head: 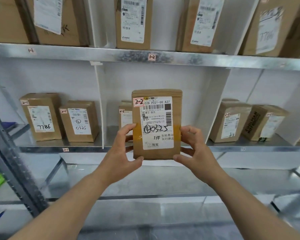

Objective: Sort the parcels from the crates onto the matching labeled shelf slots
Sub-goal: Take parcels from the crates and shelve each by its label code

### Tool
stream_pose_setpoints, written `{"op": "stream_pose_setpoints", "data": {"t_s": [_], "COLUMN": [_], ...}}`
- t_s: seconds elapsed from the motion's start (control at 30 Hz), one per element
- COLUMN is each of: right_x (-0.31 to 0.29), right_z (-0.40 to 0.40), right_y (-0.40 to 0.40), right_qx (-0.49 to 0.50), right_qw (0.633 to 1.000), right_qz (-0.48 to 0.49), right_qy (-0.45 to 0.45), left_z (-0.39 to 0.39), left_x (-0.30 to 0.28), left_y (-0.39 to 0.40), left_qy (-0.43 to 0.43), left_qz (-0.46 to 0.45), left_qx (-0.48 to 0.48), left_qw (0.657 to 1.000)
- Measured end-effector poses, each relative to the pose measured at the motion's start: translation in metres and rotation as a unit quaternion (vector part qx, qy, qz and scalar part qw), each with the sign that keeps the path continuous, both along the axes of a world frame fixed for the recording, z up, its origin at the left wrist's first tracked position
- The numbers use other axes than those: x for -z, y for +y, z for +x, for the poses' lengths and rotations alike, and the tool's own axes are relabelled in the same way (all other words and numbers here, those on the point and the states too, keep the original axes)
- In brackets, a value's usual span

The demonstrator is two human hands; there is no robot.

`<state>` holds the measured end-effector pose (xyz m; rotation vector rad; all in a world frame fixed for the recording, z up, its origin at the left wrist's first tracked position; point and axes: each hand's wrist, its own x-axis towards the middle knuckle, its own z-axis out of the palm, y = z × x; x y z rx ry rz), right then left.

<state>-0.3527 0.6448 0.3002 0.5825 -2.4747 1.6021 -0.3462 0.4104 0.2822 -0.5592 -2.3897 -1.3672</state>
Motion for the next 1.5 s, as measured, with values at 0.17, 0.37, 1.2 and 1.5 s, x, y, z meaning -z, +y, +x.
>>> {"op": "stream_pose_setpoints", "data": {"t_s": [0.17,0.37,1.2,1.5], "right_x": [0.006,0.034,0.15,0.144], "right_z": [-0.047,-0.105,-0.259,-0.285], "right_y": [0.029,0.056,0.09,0.089], "right_qx": [0.01,0.029,0.098,0.128], "right_qw": [1.0,1.0,0.992,0.985], "right_qz": [0.005,0.007,0.053,0.063], "right_qy": [-0.006,-0.002,-0.062,-0.095], "left_z": [-0.05,-0.114,-0.254,-0.286], "left_x": [0.01,0.036,0.135,0.13], "left_y": [0.031,0.062,0.124,0.128], "left_qy": [-0.01,-0.035,-0.127,-0.157], "left_qz": [0.008,0.035,0.139,0.109], "left_qx": [-0.005,0.004,-0.049,-0.053], "left_qw": [1.0,0.999,0.981,0.98]}}
